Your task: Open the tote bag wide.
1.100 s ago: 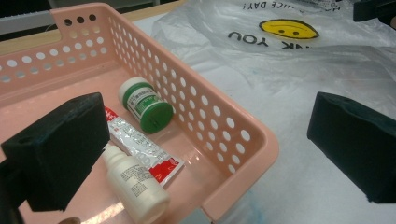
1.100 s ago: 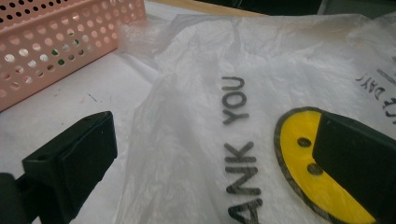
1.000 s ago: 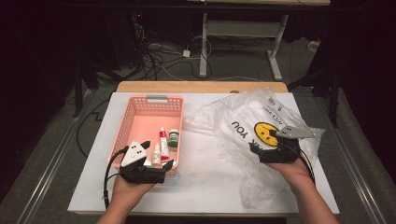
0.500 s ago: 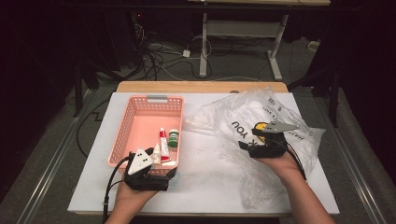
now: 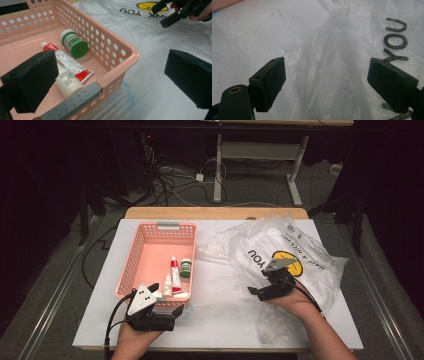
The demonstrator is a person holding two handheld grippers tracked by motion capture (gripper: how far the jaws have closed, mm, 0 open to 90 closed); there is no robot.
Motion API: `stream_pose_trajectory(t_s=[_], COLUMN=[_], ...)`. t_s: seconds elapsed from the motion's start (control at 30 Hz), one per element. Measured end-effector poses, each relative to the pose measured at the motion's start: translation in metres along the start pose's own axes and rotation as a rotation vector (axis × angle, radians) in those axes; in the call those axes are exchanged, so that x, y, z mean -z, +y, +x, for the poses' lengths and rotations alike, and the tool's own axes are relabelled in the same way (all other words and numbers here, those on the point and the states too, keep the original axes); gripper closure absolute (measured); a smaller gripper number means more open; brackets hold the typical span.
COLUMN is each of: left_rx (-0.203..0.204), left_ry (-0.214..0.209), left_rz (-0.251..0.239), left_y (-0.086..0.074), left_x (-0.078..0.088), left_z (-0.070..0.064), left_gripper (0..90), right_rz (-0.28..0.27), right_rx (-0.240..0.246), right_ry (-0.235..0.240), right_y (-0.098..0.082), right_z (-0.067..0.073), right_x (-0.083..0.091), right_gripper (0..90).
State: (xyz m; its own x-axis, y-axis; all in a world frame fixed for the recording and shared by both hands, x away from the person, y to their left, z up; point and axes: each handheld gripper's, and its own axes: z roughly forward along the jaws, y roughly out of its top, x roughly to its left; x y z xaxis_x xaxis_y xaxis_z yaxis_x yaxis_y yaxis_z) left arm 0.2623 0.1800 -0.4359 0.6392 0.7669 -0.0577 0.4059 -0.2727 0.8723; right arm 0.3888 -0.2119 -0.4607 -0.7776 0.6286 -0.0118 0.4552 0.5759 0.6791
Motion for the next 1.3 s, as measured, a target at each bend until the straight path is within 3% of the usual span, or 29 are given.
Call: stream_pose_trajectory(t_s=[0.2,0.3,0.53,0.8,1.1,1.3], left_rx=[-0.008,-0.008,-0.010,-0.013,-0.010,-0.005], left_ry=[-0.001,-0.002,-0.006,-0.009,-0.009,-0.005], left_rz=[0.004,0.006,0.004,0.004,0.001,-0.006], left_y=[0.001,0.001,0.002,0.002,0.003,0.003], left_x=[-0.002,-0.002,-0.003,-0.002,-0.002,-0.001], left_z=[-0.001,-0.001,-0.003,-0.004,-0.003,-0.002], left_gripper=[0.0,0.0,0.0,0.0,0.0,0.0], right_rz=[0.059,0.064,0.045,0.004,-0.026,-0.092], right_rx=[0.028,0.055,0.044,0.006,0.017,-0.014], right_ry=[-0.004,-0.002,-0.004,0.013,0.002,0.003], right_y=[-0.003,-0.003,-0.004,-0.007,-0.007,-0.007], right_z=[0.000,0.001,0.001,-0.002,-0.002,-0.005], right_x=[-0.012,-0.013,-0.010,-0.004,0.000,0.009], right_gripper=[26.2,37.9,64.5,74.7,88.0,90.0])
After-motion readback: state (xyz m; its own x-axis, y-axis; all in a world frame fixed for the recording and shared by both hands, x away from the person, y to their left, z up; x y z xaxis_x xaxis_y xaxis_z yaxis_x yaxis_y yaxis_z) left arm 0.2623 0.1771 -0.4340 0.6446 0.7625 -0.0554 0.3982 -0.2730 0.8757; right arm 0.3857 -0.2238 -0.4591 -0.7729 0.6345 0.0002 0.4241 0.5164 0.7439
